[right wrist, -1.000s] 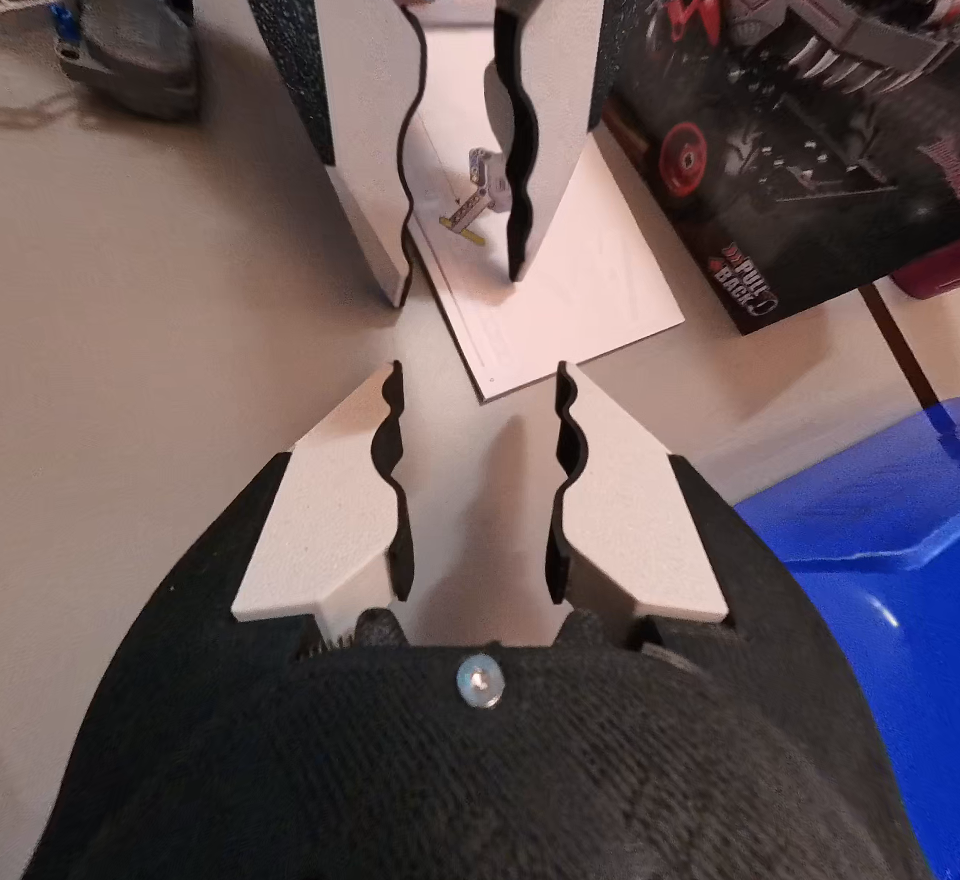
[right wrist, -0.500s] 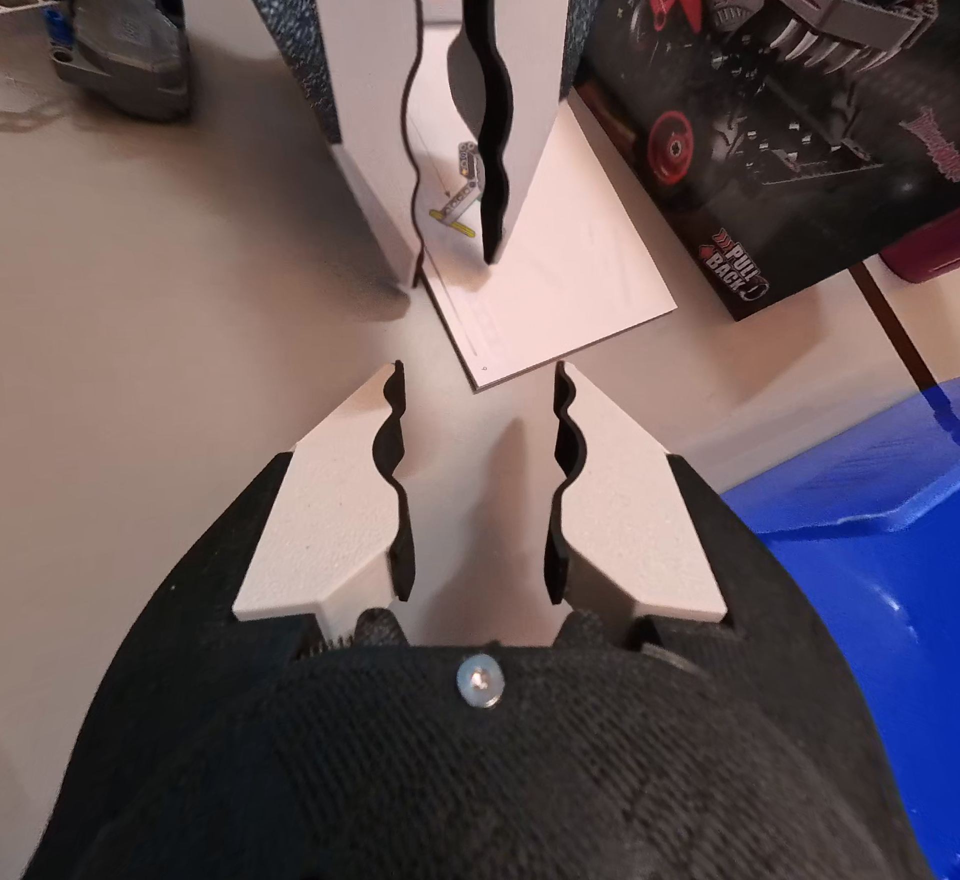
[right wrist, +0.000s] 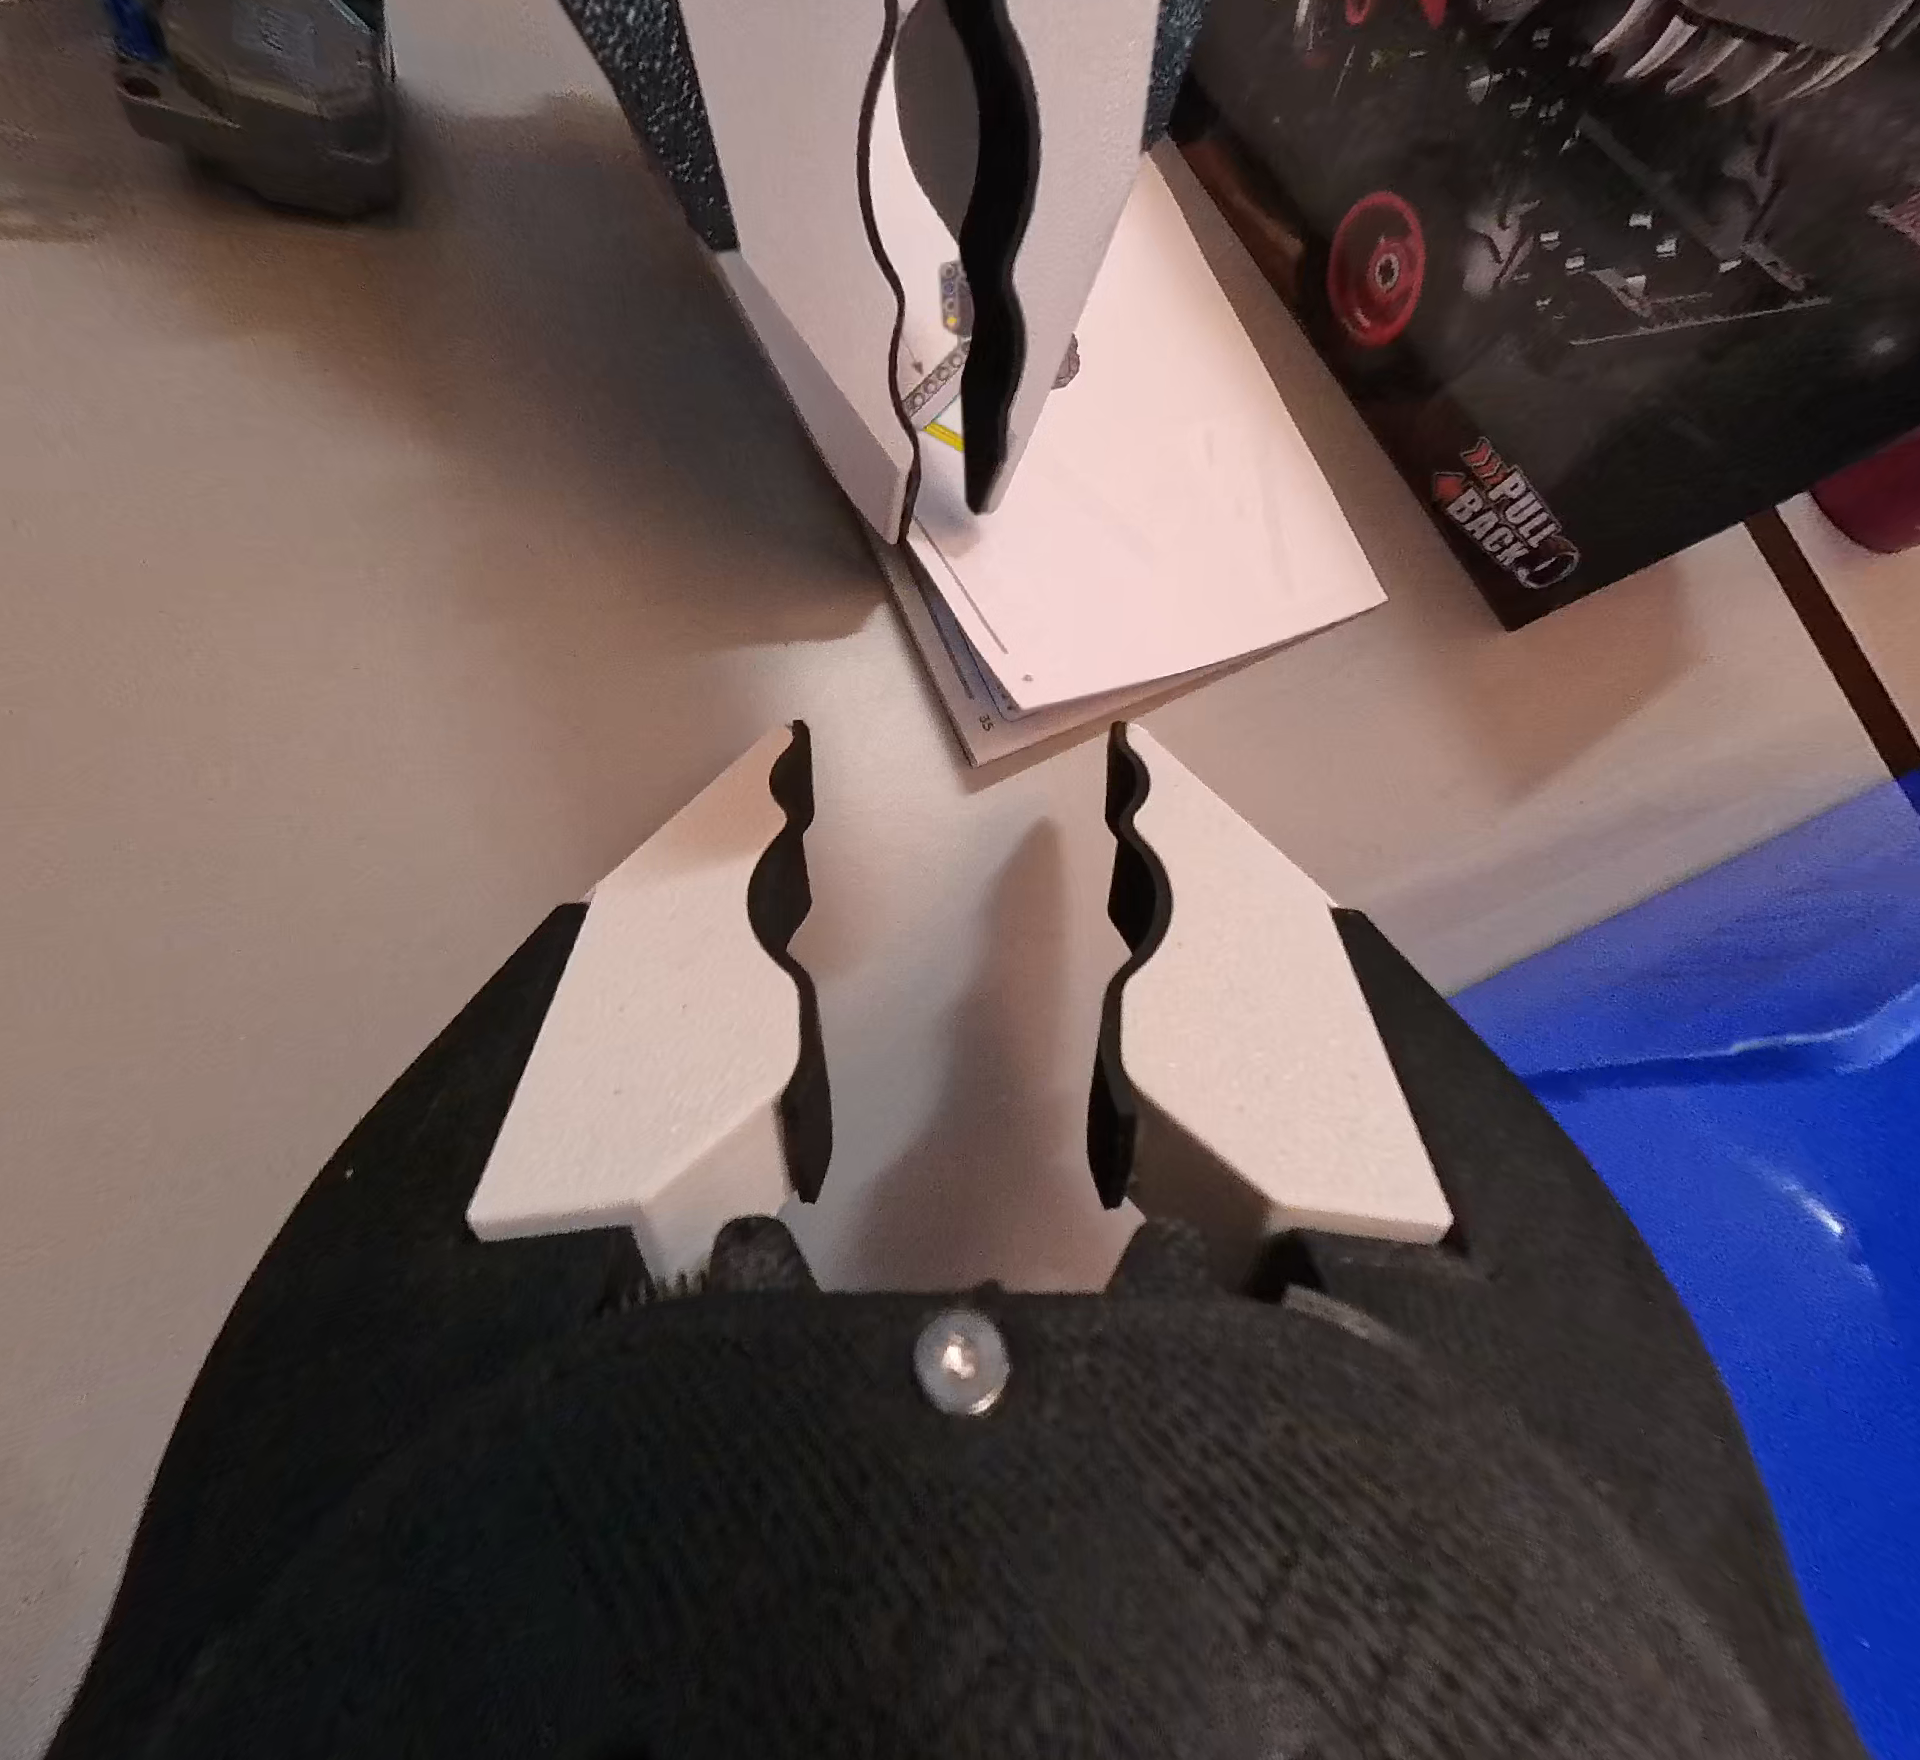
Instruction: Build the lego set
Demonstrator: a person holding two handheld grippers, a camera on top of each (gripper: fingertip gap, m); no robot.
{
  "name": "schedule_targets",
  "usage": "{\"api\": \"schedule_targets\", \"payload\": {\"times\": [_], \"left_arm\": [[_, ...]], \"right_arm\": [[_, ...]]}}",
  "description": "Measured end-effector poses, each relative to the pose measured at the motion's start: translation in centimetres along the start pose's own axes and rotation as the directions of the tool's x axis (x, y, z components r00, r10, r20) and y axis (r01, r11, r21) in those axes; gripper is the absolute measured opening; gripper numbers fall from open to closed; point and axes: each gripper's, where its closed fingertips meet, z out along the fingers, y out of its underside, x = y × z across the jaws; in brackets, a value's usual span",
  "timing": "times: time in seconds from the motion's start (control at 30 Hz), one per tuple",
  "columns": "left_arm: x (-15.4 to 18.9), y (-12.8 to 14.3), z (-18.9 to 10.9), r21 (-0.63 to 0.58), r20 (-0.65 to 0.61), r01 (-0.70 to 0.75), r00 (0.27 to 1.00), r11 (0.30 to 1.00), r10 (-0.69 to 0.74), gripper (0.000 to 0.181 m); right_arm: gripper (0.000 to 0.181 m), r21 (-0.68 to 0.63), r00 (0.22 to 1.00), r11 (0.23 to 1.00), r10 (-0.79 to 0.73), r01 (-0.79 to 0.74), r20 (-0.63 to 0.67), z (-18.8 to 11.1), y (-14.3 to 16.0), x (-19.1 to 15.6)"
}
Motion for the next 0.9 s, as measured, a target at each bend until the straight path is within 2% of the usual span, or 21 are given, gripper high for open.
{"api": "schedule_targets", "payload": {"times": [0.03, 0.17, 0.3, 0.43, 0.53, 0.9], "left_arm": [[0.0, 0.1, 0.0, -0.004, -0.001, 0.001, 1.0, 1.0, -0.001, 0.014], [-0.3, 0.5, 0.2, -0.032, 0.009, 0.0, 1.0, 0.999, 0.001, 0.019], [-0.6, 0.1, 0.4, -0.025, 0.033, 0.002, 0.999, 1.0, -0.001, 0.011], [0.4, -0.2, 0.8, -0.021, -0.012, -0.004, 1.0, 1.0, 0.003, 0.029], [-0.2, 0.1, 1.0, -0.034, 0.023, -0.017, 1.0, 0.999, 0.018, 0.023], [-0.9, 0.0, -0.1, 0.002, 0.033, 0.018, 0.999, 1.0, -0.018, 0.02]], "right_arm": [[0.055, 0.001, 1.0, 1.0, -0.002, 0.002, 0.001, 0.0, 0.0, 0.0], [0.055, -0.004, 1.0, 1.0, -0.003, 0.003, 0.004, 0.1, 0.1, -0.1], [0.055, -0.007, 1.0, 1.0, -0.007, 0.007, 0.004, 0.2, 0.1, -0.1], [0.054, -0.006, 1.0, 1.0, -0.008, 0.008, 0.003, 0.2, 0.1, -0.1], [0.054, -0.014, 1.0, 1.0, -0.012, 0.012, 0.006, 0.2, 0.3, -0.2], [0.053, -0.013, 1.0, 1.0, -0.006, 0.007, 0.009, 0.3, 0.3, -0.1]]}}
